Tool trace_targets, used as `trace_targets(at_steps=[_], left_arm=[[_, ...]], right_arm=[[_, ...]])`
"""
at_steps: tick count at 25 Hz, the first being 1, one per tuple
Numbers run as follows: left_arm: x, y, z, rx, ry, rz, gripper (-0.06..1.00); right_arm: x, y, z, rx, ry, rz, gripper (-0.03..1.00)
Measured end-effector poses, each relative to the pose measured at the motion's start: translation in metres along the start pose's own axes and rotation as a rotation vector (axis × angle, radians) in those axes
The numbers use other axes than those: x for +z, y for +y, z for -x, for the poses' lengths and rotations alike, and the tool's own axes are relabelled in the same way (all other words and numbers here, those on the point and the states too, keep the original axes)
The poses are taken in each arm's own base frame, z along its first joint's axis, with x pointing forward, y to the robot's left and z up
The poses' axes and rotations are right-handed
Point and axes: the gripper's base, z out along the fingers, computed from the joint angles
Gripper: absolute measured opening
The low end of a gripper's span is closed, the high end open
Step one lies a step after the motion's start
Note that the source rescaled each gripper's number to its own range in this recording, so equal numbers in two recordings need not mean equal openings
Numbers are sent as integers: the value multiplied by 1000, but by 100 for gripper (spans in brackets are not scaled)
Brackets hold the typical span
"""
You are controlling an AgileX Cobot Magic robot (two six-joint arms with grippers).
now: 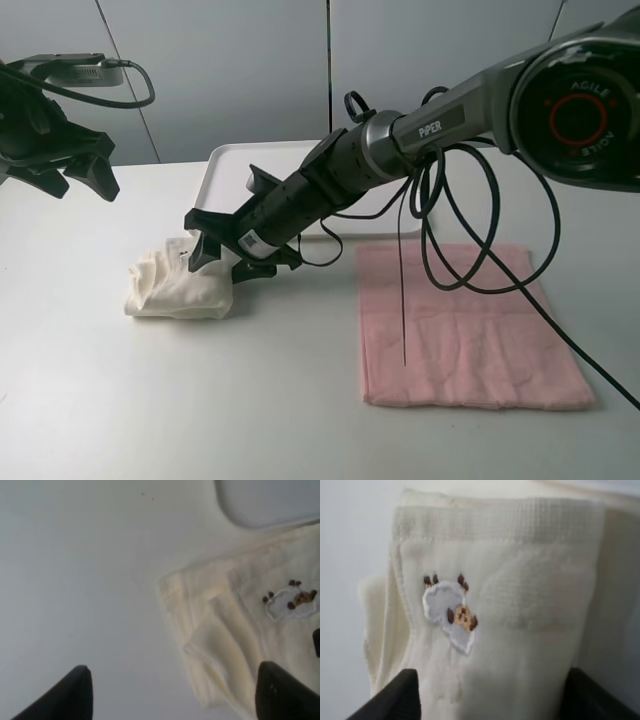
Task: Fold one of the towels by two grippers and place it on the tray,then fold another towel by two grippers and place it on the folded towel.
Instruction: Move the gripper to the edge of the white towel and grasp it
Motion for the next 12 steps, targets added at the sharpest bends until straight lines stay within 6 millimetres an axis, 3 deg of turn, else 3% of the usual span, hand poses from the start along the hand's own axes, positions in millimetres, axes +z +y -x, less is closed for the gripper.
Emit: trace_targets(at_steps=[9, 12], left_arm=[[0, -1, 0, -6, -2, -11, 86], [0, -1, 0, -6, -2, -13, 86]], right_arm=[[8, -5, -3, 13, 4, -15, 64], [12, -4, -4, 13, 0, -20, 57]])
